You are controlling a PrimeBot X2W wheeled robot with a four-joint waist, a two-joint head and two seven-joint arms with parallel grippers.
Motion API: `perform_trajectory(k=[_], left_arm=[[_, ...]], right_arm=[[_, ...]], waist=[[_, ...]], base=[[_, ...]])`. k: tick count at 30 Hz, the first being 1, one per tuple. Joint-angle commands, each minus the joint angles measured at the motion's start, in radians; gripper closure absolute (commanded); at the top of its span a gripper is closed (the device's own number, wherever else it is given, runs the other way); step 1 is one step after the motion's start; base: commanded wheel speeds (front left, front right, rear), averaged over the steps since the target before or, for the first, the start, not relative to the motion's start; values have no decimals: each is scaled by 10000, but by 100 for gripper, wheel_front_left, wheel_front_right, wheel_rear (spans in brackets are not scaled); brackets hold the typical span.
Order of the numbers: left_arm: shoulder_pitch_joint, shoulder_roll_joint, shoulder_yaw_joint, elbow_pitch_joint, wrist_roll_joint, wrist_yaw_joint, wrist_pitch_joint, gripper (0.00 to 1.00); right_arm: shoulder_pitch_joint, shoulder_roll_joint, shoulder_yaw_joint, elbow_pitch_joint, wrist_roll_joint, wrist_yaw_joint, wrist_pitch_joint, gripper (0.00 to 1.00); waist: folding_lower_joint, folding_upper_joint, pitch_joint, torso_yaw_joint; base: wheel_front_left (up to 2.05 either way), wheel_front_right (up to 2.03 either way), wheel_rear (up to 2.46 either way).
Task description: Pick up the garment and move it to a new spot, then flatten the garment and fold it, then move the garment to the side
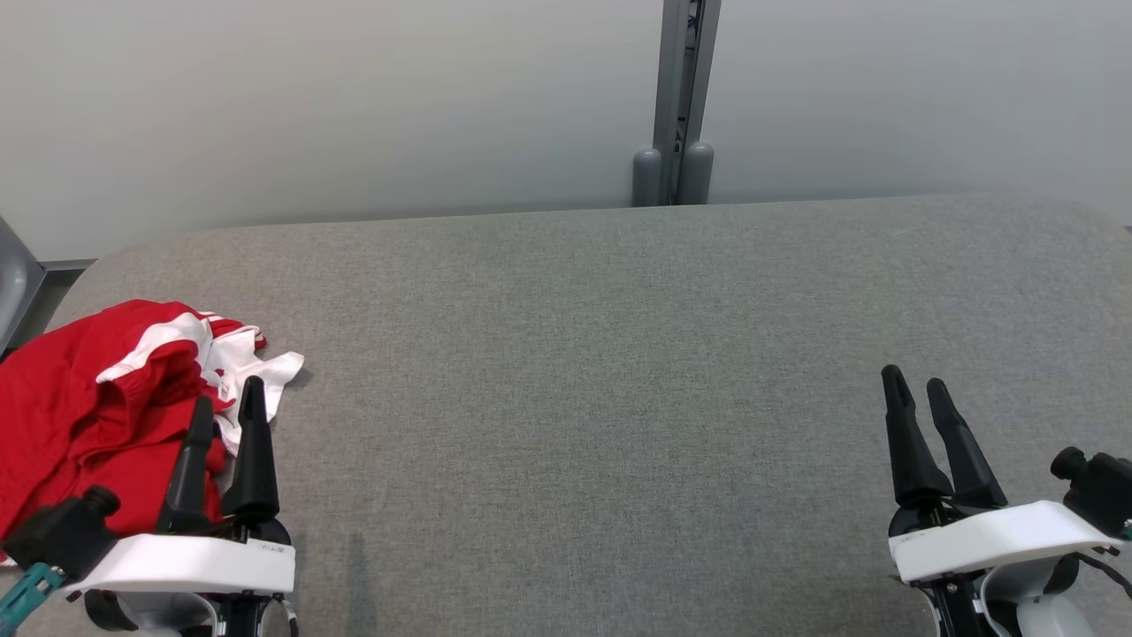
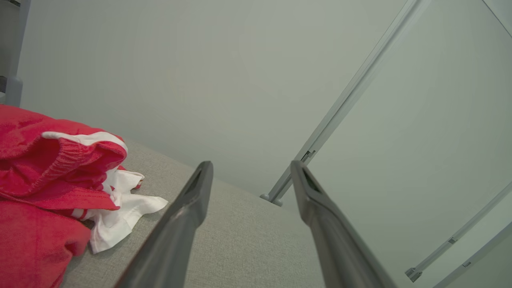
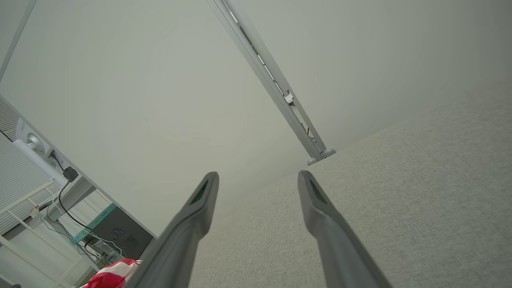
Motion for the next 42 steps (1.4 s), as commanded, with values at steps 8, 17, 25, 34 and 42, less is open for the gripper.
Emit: perform_trajectory(k=[8, 17, 25, 34, 42], left_arm=[[-76, 29, 227, -43, 1548, -11, -296, 0], [-23, 8, 217, 61, 2657, -13, -518, 0], [3, 9, 139, 68, 3489, -14, -708, 0], [11, 13, 108, 74, 4297, -14, -899, 0], [7, 15, 32, 41, 4871, -15, -1052, 0]], right_arm=[[-267, -97, 44, 82, -1757, 16, -305, 0], [-324, -111, 49, 431, -2936, 17, -525, 0], [-382, -119, 149, 500, -3721, 19, -717, 0], [-420, -129, 212, 455, -4497, 21, -910, 0], [-439, -136, 270, 399, -5065, 23, -1084, 0]], waist=[[0, 0, -13, -11], [0, 0, -71, 2], [0, 0, -104, 23], [0, 0, -140, 27], [0, 0, -158, 29]], base=[[0, 0, 0], [0, 0, 0], [0, 0, 0], [0, 0, 0], [0, 0, 0]])
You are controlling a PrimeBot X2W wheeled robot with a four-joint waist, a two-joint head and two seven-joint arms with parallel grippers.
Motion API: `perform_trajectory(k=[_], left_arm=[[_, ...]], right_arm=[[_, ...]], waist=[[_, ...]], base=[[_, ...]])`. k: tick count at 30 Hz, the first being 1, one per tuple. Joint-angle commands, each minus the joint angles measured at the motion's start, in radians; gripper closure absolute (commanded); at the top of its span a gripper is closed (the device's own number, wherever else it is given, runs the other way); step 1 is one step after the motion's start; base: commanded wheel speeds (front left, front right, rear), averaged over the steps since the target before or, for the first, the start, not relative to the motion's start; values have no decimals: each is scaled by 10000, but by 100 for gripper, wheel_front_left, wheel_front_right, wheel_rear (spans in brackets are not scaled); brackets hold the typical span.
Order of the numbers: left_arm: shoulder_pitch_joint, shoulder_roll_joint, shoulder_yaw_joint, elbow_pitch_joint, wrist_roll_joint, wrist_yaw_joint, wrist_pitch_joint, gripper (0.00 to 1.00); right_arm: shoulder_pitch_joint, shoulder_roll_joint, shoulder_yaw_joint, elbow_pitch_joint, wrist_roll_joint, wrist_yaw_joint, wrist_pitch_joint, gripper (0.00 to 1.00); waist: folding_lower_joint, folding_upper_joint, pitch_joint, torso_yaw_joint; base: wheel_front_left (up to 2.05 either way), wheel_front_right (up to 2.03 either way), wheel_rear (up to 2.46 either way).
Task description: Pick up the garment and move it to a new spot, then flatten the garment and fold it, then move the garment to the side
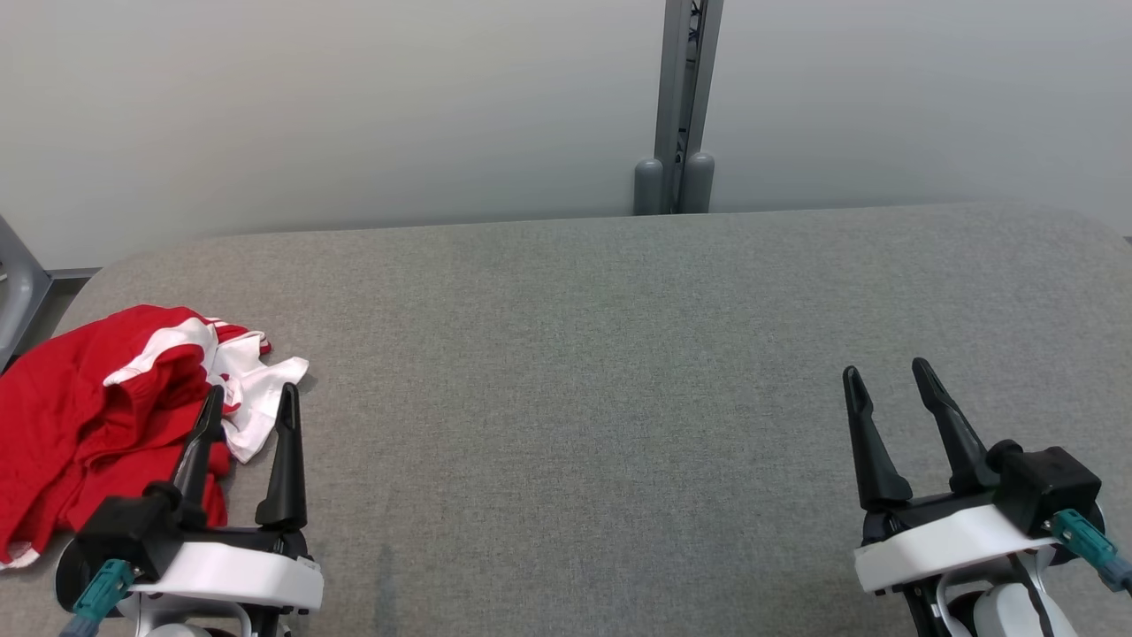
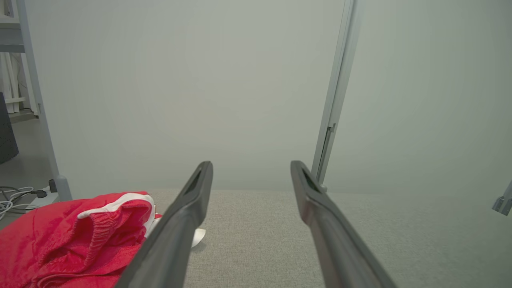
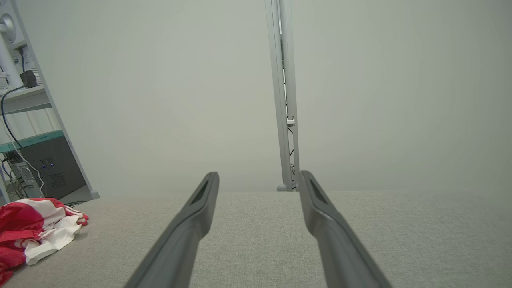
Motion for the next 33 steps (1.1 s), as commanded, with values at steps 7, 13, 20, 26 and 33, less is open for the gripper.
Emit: perform_trajectory(k=[7, 13, 20, 26, 33], left_arm=[[-8, 52, -8, -34, 620, -12, -179, 0], [-14, 58, -23, -51, 1004, -13, -294, 0], [34, 77, -52, -61, 1474, -14, -416, 0], [29, 74, -41, 12, 1412, -14, -412, 0], [24, 71, -16, 1, 1349, -14, -399, 0]], right_arm=[[-130, -90, 64, -109, -612, 21, -221, 0], [-128, -96, 96, -177, -1019, 22, -340, 0], [-135, -101, 112, -201, -1457, 23, -473, 0], [-136, -100, 118, -133, -1362, 24, -461, 0], [-136, -99, 123, -86, -1347, 22, -461, 0]], waist=[[0, 0, -18, -10], [0, 0, -14, -21], [0, 0, -28, -24], [0, 0, -51, -22], [0, 0, -62, -17]], base=[[0, 0, 0], [0, 0, 0], [0, 0, 0], [0, 0, 0], [0, 0, 0]])
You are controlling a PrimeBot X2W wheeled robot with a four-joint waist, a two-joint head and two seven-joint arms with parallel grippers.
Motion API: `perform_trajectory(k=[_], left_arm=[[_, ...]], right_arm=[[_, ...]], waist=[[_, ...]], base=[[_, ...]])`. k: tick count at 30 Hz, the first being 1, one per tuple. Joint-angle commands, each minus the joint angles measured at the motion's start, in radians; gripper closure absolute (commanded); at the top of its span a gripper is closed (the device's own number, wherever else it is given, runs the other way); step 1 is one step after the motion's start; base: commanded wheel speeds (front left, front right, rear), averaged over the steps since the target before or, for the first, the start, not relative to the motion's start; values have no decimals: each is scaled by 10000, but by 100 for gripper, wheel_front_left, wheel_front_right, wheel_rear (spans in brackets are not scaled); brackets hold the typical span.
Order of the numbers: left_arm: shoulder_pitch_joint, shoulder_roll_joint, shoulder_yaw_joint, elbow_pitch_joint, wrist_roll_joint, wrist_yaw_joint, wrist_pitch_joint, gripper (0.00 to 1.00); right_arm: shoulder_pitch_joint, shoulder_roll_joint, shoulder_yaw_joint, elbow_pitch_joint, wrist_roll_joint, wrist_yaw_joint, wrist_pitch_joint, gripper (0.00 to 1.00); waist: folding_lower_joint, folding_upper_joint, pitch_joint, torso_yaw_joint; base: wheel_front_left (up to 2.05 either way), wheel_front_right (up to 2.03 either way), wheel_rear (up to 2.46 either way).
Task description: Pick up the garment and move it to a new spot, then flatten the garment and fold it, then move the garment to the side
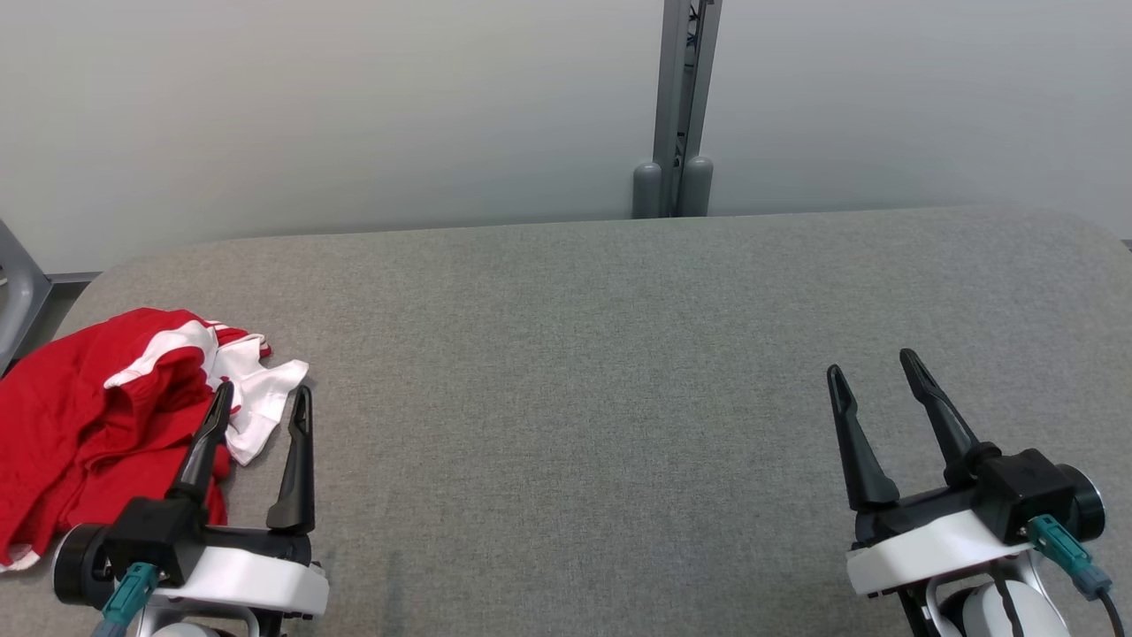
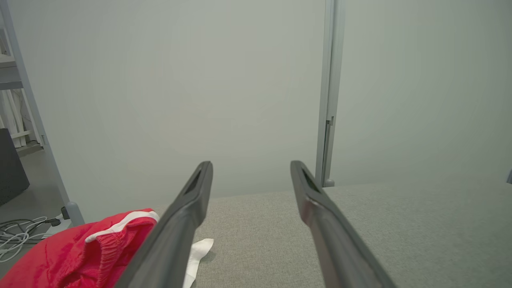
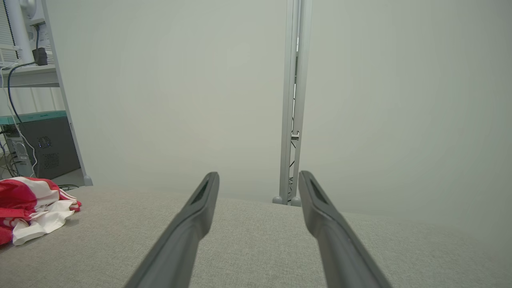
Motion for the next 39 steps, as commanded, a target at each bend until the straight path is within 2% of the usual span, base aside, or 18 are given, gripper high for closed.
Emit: perform_trajectory(k=[1, 12, 17, 39], left_arm=[[28, 46, 36, -13, 9, -14, -22, 0], [44, 38, 84, 45, -24, -14, -22, 0], [13, 32, 153, 112, -81, -14, -22, 0], [3, 7, 607, 618, -19, 39, -22, 0]], right_arm=[[-74, -78, -10, 33, -10, 22, -73, 0], [-55, -78, -10, 68, 51, 22, -72, 0], [-30, -72, 17, 6, 178, 22, -66, 0], [21, -67, 8, 97, 796, 20, -64, 0]], waist=[[0, 0, -3, -2], [0, 0, -58, 4], [0, 0, -95, 239], [0, 0, -192, 3140]], base=[[0, 0, 0], [0, 0, 0], [0, 0, 0], [0, 0, 0]])
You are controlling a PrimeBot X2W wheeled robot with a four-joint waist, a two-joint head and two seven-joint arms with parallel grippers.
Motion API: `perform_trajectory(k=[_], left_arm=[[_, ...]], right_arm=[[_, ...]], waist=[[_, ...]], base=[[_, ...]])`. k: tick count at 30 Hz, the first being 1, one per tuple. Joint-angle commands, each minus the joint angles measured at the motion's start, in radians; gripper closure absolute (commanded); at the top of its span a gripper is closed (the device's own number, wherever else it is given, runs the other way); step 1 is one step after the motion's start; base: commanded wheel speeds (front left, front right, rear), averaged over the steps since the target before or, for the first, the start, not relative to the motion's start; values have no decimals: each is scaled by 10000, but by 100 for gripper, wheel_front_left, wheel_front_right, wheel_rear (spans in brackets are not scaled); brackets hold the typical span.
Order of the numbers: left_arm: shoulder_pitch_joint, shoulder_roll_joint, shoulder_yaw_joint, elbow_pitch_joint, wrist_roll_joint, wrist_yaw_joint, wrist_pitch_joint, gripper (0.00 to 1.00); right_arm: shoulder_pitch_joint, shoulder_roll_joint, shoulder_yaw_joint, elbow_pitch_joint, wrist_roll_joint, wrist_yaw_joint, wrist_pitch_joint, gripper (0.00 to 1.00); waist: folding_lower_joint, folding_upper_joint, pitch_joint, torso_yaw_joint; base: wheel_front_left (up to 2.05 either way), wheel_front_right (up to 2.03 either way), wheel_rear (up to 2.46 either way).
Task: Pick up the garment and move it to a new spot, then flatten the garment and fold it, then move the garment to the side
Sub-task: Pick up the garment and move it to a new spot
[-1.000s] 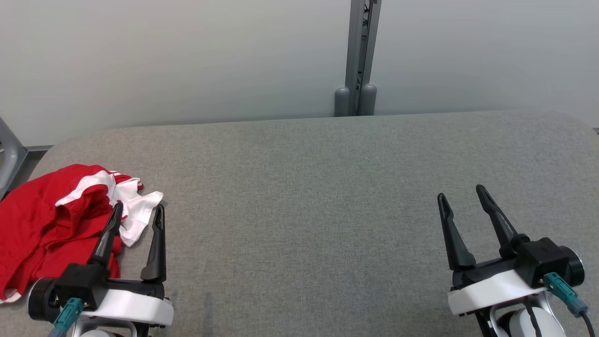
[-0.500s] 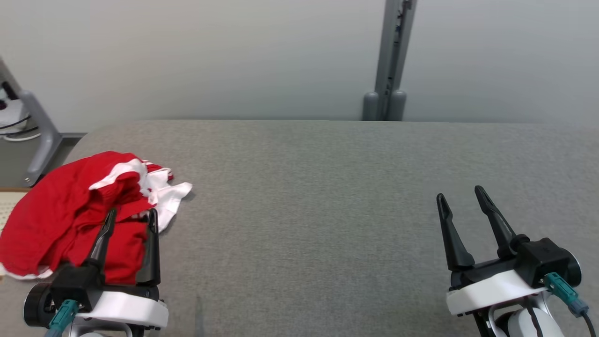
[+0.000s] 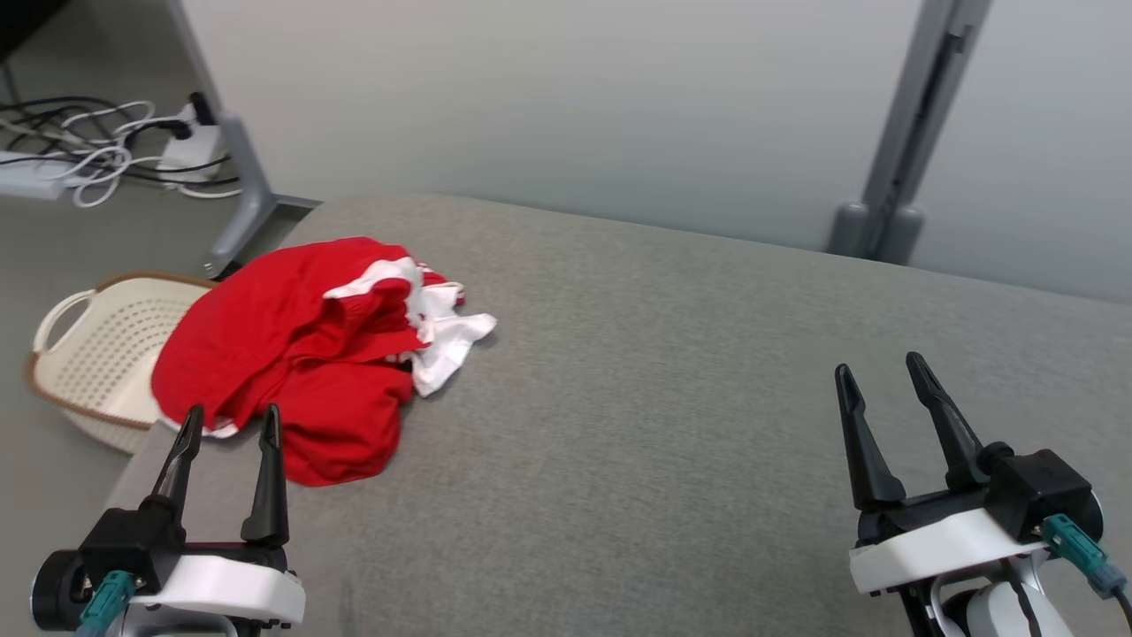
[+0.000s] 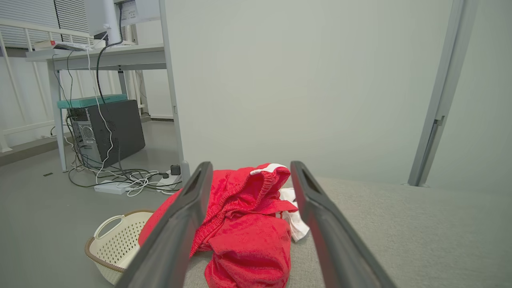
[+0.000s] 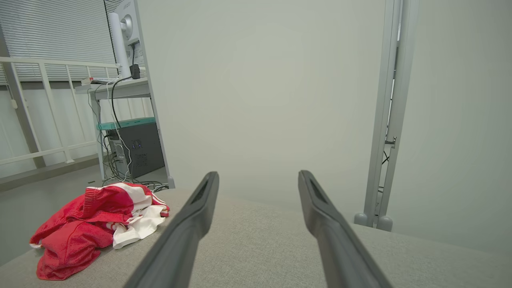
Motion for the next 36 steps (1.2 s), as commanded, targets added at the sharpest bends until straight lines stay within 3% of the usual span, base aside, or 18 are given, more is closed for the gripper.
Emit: perform_trajectory(k=[1, 9, 18, 30, 36], left_arm=[[10, 33, 59, 9, 5, 22, -20, 0], [29, 28, 242, 245, -30, 14, -20, 0], [-30, 24, 336, 303, -140, 5, -20, 0], [-251, 70, 392, 393, -585, -15, -20, 0], [-1037, 977, -404, 1025, -1586, -25, 247, 0]], right_arm=[[8, -57, -21, -14, 75, 18, -53, 0], [20, -57, 101, -21, 279, 18, -53, 0], [45, -60, 240, 69, 421, 18, -53, 0], [-100, -60, 495, 150, 513, 18, -53, 0], [-222, -60, 623, 188, 487, 18, -53, 0]], waist=[[0, -1, -10, 418], [0, -1, 31, 1342], [0, -1, -3, 1825], [0, -1, 51, 1648], [0, -1, 187, 1182]], base=[[0, 0, 0], [0, 0, 0], [0, 0, 0], [0, 0, 0], [0, 0, 0]])
